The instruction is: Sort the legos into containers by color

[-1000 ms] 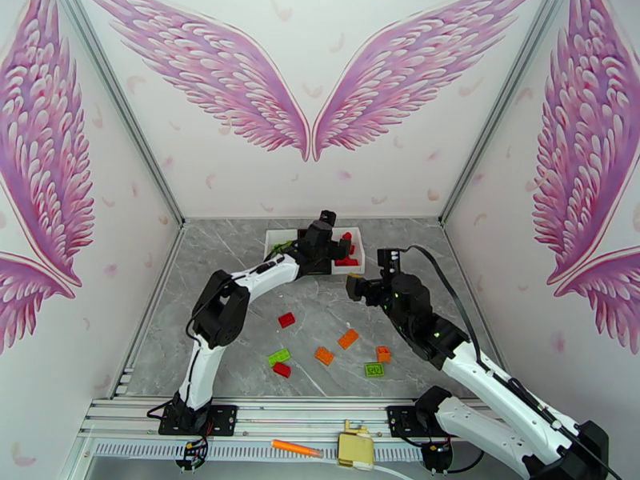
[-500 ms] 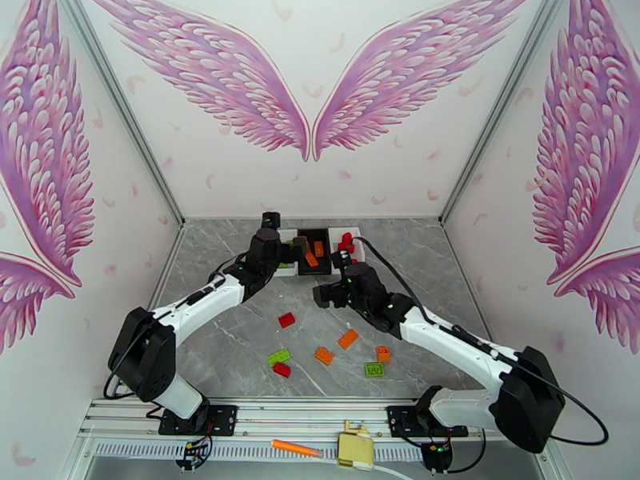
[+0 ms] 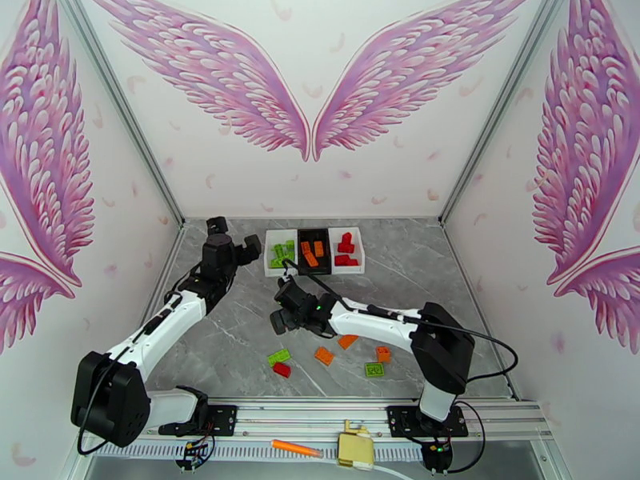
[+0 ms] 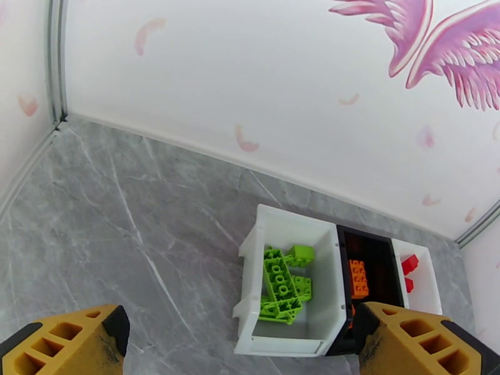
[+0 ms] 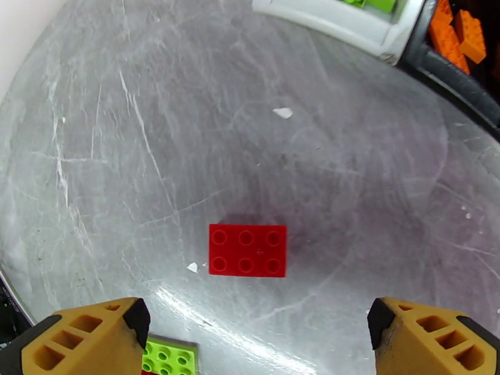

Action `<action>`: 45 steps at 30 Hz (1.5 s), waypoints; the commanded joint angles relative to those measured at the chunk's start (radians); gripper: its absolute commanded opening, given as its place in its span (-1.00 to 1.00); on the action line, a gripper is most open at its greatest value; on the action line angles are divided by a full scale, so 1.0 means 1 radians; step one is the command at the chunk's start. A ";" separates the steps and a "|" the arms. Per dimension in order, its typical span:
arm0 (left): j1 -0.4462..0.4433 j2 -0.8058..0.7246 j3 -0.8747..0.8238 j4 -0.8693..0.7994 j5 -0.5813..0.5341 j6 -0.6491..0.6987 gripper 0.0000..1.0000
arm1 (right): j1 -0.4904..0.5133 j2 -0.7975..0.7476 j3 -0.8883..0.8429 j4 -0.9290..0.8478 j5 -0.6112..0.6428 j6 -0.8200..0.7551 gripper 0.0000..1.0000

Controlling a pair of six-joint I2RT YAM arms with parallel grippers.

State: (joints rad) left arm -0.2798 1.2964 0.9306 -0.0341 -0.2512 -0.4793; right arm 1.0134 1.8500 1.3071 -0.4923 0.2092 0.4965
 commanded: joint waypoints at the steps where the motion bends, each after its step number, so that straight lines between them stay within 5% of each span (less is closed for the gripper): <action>1: 0.023 -0.038 -0.033 -0.046 0.010 -0.019 0.98 | 0.002 0.063 0.051 -0.078 -0.008 0.060 0.95; 29: 0.027 -0.065 -0.078 -0.048 0.013 -0.014 0.95 | -0.021 0.287 0.227 -0.134 -0.032 0.029 0.08; 45: -0.028 -0.069 -0.081 0.008 0.049 0.045 0.95 | -0.067 0.031 0.071 -0.059 0.046 -0.009 -0.14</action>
State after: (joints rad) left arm -0.2890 1.2533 0.8642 -0.0628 -0.2207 -0.4721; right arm 0.9699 1.9709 1.4124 -0.5972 0.2096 0.5026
